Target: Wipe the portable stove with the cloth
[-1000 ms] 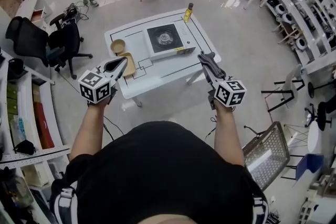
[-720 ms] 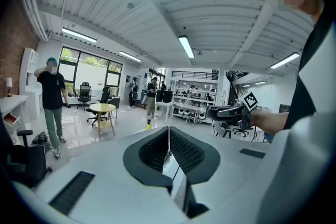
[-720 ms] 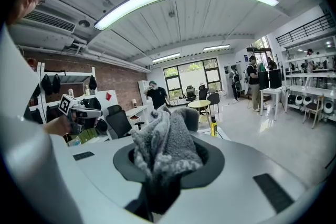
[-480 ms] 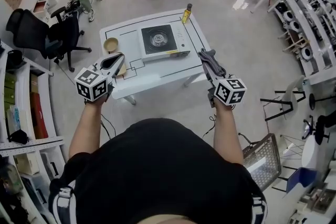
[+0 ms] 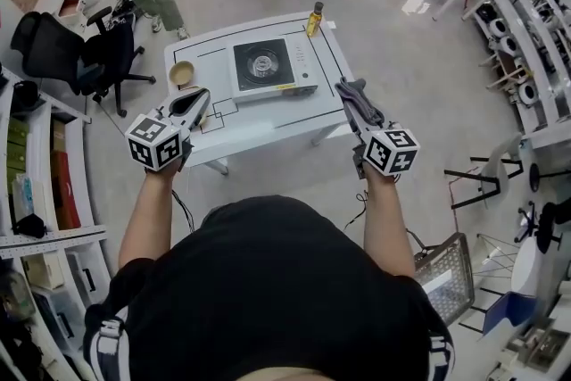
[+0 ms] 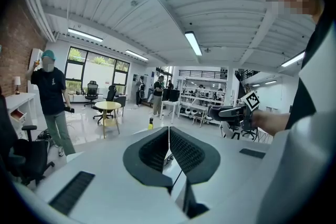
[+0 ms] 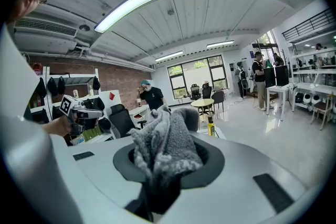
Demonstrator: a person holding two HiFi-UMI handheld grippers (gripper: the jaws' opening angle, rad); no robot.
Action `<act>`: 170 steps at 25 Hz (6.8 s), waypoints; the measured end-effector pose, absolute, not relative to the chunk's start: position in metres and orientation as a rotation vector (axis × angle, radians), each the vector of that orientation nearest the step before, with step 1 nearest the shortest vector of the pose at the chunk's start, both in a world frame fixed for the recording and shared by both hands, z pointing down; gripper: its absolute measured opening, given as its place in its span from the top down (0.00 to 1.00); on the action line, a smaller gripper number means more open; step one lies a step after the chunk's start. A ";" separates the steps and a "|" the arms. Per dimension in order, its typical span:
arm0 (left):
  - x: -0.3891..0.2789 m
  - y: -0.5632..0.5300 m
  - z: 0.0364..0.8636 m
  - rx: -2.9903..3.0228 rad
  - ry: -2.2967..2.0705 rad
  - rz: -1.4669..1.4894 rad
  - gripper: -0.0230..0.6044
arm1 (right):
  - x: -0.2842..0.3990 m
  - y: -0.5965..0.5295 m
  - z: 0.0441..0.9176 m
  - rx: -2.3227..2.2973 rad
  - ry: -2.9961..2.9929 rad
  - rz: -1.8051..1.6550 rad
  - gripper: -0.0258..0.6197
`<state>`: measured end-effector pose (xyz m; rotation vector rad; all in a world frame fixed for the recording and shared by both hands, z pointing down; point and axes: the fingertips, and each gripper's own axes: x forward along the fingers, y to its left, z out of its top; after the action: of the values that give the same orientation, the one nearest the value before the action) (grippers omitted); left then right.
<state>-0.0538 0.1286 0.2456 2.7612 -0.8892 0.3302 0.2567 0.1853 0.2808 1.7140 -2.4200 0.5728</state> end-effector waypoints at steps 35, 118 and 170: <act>-0.054 -0.055 0.284 2.759 -0.678 0.344 0.92 | 0.209 0.014 0.307 1.706 -2.332 0.616 0.78; -0.027 -0.120 0.499 2.449 -0.671 0.403 0.92 | 0.219 -0.074 0.649 0.971 -1.694 0.219 0.78; -0.152 -0.044 0.511 2.342 -0.887 0.325 0.92 | -0.045 -0.049 0.652 0.484 -1.980 0.069 0.79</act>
<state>-0.1519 -0.0441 0.5106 2.3416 -0.8868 0.3249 -0.0453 -0.0486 0.6515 0.4836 -1.9802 0.0688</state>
